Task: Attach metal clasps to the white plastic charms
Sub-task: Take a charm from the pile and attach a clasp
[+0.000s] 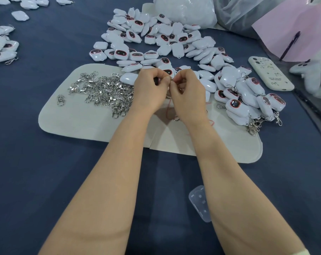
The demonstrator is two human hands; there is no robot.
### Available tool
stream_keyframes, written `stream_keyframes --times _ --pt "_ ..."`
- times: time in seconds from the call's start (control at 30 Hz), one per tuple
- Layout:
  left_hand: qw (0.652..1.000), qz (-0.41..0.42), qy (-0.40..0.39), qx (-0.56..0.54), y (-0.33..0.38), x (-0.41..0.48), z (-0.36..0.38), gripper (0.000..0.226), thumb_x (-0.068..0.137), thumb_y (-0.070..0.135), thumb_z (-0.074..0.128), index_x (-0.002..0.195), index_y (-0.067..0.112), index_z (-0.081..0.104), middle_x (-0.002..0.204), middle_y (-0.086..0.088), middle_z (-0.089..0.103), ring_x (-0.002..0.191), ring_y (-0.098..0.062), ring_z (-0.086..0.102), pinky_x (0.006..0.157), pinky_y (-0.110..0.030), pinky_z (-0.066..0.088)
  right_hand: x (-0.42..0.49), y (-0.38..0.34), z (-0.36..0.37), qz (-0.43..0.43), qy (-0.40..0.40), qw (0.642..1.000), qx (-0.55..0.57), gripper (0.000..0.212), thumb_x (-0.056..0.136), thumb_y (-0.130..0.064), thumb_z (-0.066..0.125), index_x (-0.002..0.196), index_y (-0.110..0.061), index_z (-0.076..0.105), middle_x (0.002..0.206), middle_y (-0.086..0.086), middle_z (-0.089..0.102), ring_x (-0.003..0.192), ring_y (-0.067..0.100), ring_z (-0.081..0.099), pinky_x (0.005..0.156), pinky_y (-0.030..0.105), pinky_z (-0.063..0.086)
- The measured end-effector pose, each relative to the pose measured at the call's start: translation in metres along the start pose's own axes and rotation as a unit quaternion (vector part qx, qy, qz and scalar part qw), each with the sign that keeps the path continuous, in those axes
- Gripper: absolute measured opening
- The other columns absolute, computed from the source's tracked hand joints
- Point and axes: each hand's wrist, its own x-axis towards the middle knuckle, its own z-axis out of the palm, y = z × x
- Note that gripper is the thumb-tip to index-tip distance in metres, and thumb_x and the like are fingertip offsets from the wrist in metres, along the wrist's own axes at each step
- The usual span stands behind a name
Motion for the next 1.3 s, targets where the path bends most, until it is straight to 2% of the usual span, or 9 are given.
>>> stream_keyframes --times 0.2,0.33,0.43,0.73,0.83,0.97,1.07,1.23,1.3 --pt "0.994 -0.049 -0.052 -0.081 0.0 -0.003 -0.005 0.01 0.089 0.011 0.061 0.083 0.017 0.067 0.077 0.004 0.062 0.079 -0.013 0.058 0.08 -0.027 0.05 -0.001 0.0 -0.004 -0.02 0.003 0.999 -0.024 0.012 0.086 -0.003 0.055 0.083 -0.013 0.048 0.068 -0.013 0.047 0.058 0.002 0.045 0.058 0.009 0.037" --pt "0.988 -0.079 -0.063 -0.118 0.003 -0.002 -0.01 0.015 0.087 0.011 0.06 0.083 0.025 0.065 0.092 0.001 0.061 0.096 -0.021 0.061 0.092 -0.043 0.052 0.0 0.002 -0.004 -0.013 0.013 0.999 -0.038 0.014 0.086 -0.002 0.054 0.082 -0.013 0.046 0.065 -0.011 0.047 0.057 0.005 0.044 0.058 0.009 0.037" --pt "0.98 -0.105 -0.047 -0.161 0.005 0.001 -0.013 0.023 0.084 0.006 0.054 0.092 0.026 0.062 0.108 -0.002 0.06 0.109 -0.024 0.06 0.094 -0.045 0.051 0.0 0.002 -0.003 -0.006 0.013 0.999 -0.048 0.013 0.086 -0.001 0.052 0.082 -0.013 0.047 0.068 -0.005 0.049 0.058 0.005 0.044 0.058 0.008 0.036" --pt "0.969 -0.136 -0.057 -0.196 0.003 0.0 -0.009 0.025 0.086 0.001 0.053 0.095 0.024 0.057 0.117 -0.011 0.058 0.112 -0.028 0.058 0.099 -0.048 0.047 -0.001 -0.001 -0.003 -0.008 0.005 0.997 -0.076 0.004 0.087 0.0 0.051 0.088 0.0 0.055 0.077 0.004 0.055 0.068 0.017 0.048 0.063 0.022 0.037" --pt "0.973 -0.125 -0.051 -0.186 0.002 0.001 -0.007 0.026 0.086 0.002 0.053 0.103 0.021 0.056 0.118 -0.007 0.056 0.109 -0.024 0.058 0.094 -0.038 0.05 -0.001 -0.001 -0.003 -0.013 0.003 0.996 -0.085 0.007 0.087 0.0 0.051 0.09 0.002 0.056 0.077 0.006 0.055 0.07 0.018 0.048 0.065 0.027 0.039" --pt "0.981 -0.099 -0.029 -0.166 0.001 0.002 -0.006 0.03 0.086 0.001 0.052 0.11 0.019 0.056 0.115 -0.002 0.056 0.088 -0.004 0.054 0.061 -0.002 0.042 -0.002 -0.003 -0.003 -0.02 -0.01 0.995 -0.093 0.007 0.088 0.0 0.051 0.091 0.002 0.056 0.081 0.006 0.054 0.074 0.018 0.047 0.067 0.026 0.038" --pt "0.984 -0.091 -0.014 -0.154 -0.001 0.003 -0.005 0.025 0.089 0.005 0.051 0.108 0.022 0.054 0.117 -0.001 0.055 0.094 -0.007 0.052 0.058 0.002 0.038 -0.003 -0.004 -0.002 -0.017 -0.026 0.994 -0.102 0.007 0.089 0.001 0.049 0.092 0.002 0.056 0.085 0.008 0.055 0.076 0.019 0.048 0.069 0.027 0.037" --pt "0.988 -0.076 0.003 -0.131 -0.001 0.004 0.0 0.027 0.09 0.005 0.05 0.112 0.019 0.054 0.12 -0.003 0.055 0.1 -0.01 0.051 0.081 -0.014 0.039 -0.003 -0.005 -0.002 -0.017 -0.04 0.991 -0.126 0.01 0.089 0.002 0.047 0.093 0.001 0.056 0.09 0.014 0.059 0.081 0.024 0.051 0.072 0.031 0.038" --pt "0.989 -0.08 0.008 -0.12 -0.002 0.004 0.001 0.03 0.088 0.003 0.049 0.115 0.017 0.055 0.114 0.0 0.055 0.091 -0.006 0.051 0.074 -0.007 0.04 -0.004 -0.004 0.0 -0.017 -0.056 0.988 -0.141 0.011 0.087 0.002 0.047 0.093 0.001 0.056 0.093 0.015 0.058 0.085 0.026 0.051 0.074 0.034 0.039"
